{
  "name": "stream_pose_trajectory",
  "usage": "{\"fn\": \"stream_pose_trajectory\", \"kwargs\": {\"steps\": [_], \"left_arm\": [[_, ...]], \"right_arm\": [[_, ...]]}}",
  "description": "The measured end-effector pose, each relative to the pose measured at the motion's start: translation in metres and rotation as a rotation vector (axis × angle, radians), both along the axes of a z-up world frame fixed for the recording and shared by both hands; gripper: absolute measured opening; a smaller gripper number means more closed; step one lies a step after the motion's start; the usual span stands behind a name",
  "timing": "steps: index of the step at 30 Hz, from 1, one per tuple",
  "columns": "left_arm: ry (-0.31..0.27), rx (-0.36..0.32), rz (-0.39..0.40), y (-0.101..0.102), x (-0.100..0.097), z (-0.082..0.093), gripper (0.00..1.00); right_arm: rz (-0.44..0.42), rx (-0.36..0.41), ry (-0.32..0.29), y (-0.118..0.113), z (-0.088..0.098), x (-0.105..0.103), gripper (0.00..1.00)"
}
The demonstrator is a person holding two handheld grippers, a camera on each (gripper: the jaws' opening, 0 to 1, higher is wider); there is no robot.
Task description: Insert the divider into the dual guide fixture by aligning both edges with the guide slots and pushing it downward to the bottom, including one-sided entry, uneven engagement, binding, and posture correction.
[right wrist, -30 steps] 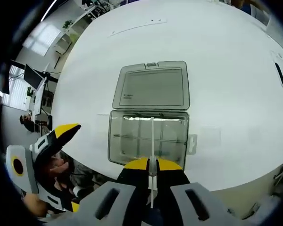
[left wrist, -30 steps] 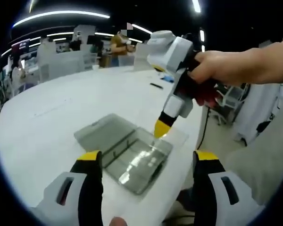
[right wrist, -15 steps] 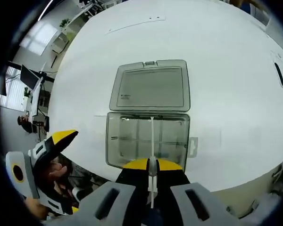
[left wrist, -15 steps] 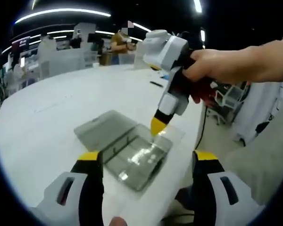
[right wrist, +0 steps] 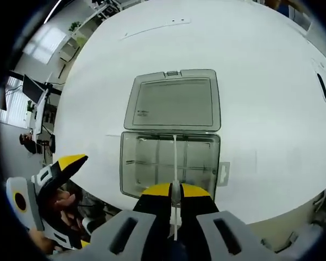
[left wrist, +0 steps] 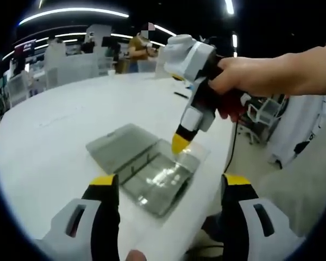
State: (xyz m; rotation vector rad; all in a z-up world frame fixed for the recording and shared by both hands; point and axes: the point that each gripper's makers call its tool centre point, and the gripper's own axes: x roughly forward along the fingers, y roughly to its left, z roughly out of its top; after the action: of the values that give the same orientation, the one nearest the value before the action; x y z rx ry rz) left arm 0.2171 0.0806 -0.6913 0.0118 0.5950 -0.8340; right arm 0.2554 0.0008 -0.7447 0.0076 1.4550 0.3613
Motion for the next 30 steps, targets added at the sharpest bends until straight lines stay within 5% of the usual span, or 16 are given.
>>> {"fn": "stream_pose_trajectory", "kwargs": {"steps": [30], "left_arm": [[0.026, -0.004, 0.009, 0.009, 0.004, -0.007, 0.73]], "right_arm": [[-0.005, -0.025, 0.025, -0.003, -0.021, 0.006, 0.00]]}}
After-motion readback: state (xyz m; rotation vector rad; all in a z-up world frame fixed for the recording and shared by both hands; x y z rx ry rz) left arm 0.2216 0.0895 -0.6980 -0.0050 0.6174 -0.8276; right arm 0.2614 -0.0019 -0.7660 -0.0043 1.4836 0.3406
